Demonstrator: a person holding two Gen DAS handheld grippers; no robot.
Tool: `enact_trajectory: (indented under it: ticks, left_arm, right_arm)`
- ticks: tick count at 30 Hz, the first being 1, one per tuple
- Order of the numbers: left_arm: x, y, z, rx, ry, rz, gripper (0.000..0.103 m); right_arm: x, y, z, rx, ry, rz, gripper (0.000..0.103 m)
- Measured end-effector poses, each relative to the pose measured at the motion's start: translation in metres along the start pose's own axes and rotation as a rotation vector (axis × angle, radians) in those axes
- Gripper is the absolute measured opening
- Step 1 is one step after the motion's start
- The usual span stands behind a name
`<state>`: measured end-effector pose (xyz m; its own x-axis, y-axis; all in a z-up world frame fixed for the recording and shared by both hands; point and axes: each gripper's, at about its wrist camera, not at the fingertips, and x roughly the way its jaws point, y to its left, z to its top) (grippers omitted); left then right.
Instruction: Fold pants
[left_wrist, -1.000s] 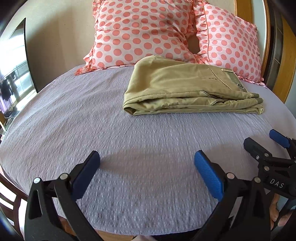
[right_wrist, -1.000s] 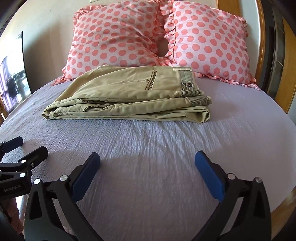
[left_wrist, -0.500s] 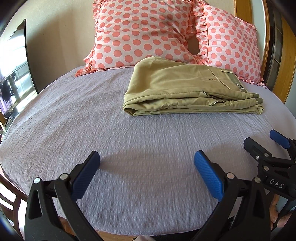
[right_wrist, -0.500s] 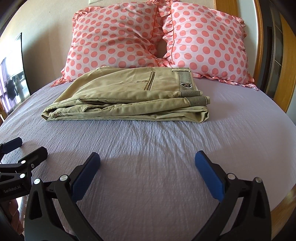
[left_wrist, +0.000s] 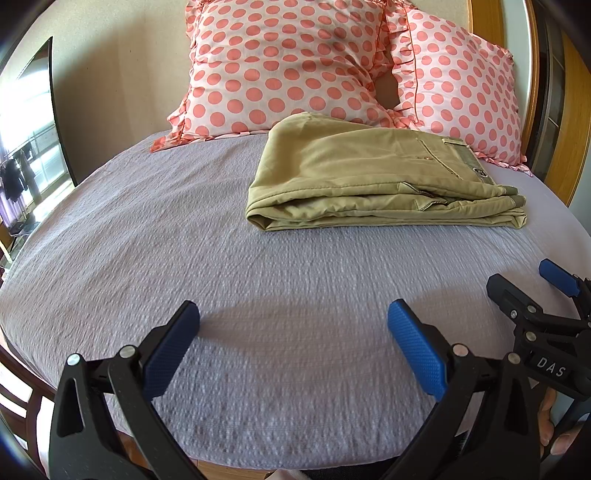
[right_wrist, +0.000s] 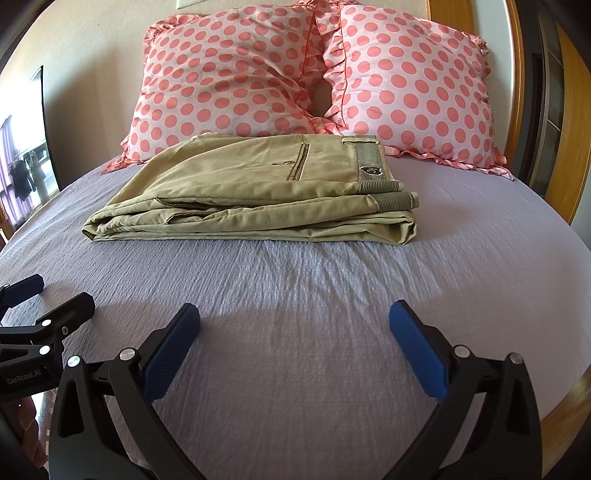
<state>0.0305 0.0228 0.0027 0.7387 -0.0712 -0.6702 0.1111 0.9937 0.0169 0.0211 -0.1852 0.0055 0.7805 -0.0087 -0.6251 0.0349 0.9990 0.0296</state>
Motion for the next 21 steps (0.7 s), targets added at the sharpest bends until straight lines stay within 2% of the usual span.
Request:
enact_trajectory:
  ticks: [21]
  left_arm:
    - [-0.001,-0.0009,-0.0012,-0.001,-0.011,0.0,0.101]
  right_arm:
    - [0.0001,-0.0002,-0.0002,-0.001,-0.001,0.001,0.102]
